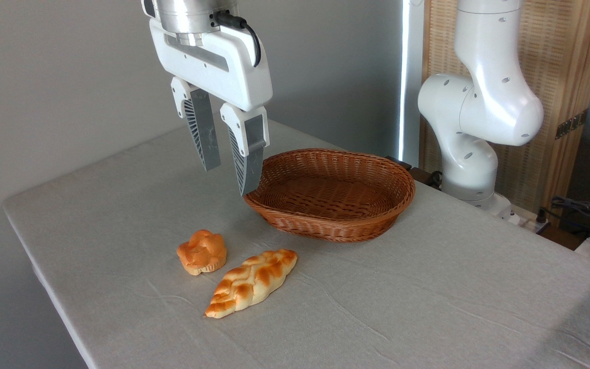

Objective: Put bread into the basket
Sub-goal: 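Move the open gripper down toward the small round bread roll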

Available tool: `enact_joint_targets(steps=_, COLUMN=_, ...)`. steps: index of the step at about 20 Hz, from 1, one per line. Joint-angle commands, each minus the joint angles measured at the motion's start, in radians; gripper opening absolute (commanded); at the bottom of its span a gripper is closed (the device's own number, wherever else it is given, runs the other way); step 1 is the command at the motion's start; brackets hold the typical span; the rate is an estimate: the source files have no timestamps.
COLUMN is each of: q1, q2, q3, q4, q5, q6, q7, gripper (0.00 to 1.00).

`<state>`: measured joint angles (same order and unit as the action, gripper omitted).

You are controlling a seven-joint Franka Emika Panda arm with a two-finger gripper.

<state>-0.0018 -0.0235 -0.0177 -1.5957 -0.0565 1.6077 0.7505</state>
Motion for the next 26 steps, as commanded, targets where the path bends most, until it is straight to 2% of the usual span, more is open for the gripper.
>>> enact_joint_targets(steps=1, q1=-0.004, q2=0.01, q3=0.007, q4=0.029, q5=0.01, q6=-0.035, q7=0.007, gripper=1.0)
enact_joint_targets(steps=12, q1=-0.004, q2=0.008, q3=0.008, q4=0.029, q5=0.007, q6=-0.034, q7=0.003, gripper=1.0)
enact_joint_targets(steps=20, q1=-0.01, q2=0.025, q3=-0.015, q4=0.028, q5=0.009, q6=-0.014, q7=-0.002, gripper=1.0)
enact_joint_targets(steps=26, q1=-0.015, q2=0.073, q3=-0.045, q4=0.029, q5=0.003, q6=0.109, q7=0.0, gripper=1.0)
